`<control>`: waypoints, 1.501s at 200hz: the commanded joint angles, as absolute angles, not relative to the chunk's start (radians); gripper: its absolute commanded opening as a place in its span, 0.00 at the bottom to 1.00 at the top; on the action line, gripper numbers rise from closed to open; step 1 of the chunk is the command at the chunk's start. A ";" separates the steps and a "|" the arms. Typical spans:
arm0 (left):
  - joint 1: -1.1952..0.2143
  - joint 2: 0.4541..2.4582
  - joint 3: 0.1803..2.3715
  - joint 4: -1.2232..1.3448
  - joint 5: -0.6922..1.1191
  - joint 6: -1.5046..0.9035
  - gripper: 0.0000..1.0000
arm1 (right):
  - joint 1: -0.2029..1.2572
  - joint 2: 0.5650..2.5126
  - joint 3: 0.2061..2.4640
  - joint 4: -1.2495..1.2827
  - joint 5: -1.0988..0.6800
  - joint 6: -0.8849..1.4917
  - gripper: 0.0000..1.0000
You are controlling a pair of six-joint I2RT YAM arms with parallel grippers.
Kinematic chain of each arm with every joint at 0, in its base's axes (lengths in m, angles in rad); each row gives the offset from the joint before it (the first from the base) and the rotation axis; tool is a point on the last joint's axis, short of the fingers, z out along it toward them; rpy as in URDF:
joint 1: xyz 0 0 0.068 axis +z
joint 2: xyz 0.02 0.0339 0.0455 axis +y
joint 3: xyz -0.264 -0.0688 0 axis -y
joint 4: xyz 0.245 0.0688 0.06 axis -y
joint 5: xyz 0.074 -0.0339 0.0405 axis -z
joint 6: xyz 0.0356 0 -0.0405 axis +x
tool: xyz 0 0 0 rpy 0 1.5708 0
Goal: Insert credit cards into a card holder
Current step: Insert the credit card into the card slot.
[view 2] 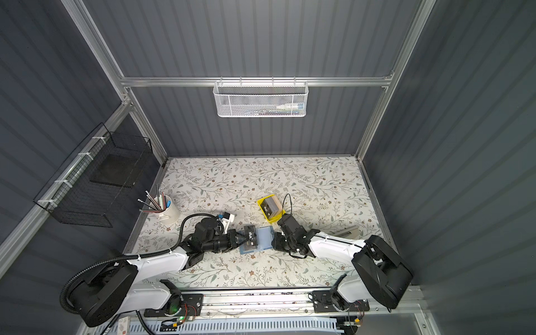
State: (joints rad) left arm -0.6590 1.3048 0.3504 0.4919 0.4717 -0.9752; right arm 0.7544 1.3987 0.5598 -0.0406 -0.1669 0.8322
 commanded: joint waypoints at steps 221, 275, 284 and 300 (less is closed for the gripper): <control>-0.647 1.277 0.412 0.385 0.479 -0.885 0.00 | 0.757 1.396 0.534 -0.007 -0.153 0.860 0.23; -0.647 1.296 0.438 0.344 0.497 -0.871 0.00 | 0.770 1.364 0.517 0.012 -0.170 0.843 0.20; -0.646 1.303 0.444 0.330 0.509 -0.867 0.00 | 0.770 1.355 0.511 0.025 -0.181 0.833 0.20; -0.646 1.311 0.447 0.331 0.524 -0.874 0.00 | 0.770 1.343 0.511 0.016 -0.168 0.837 0.20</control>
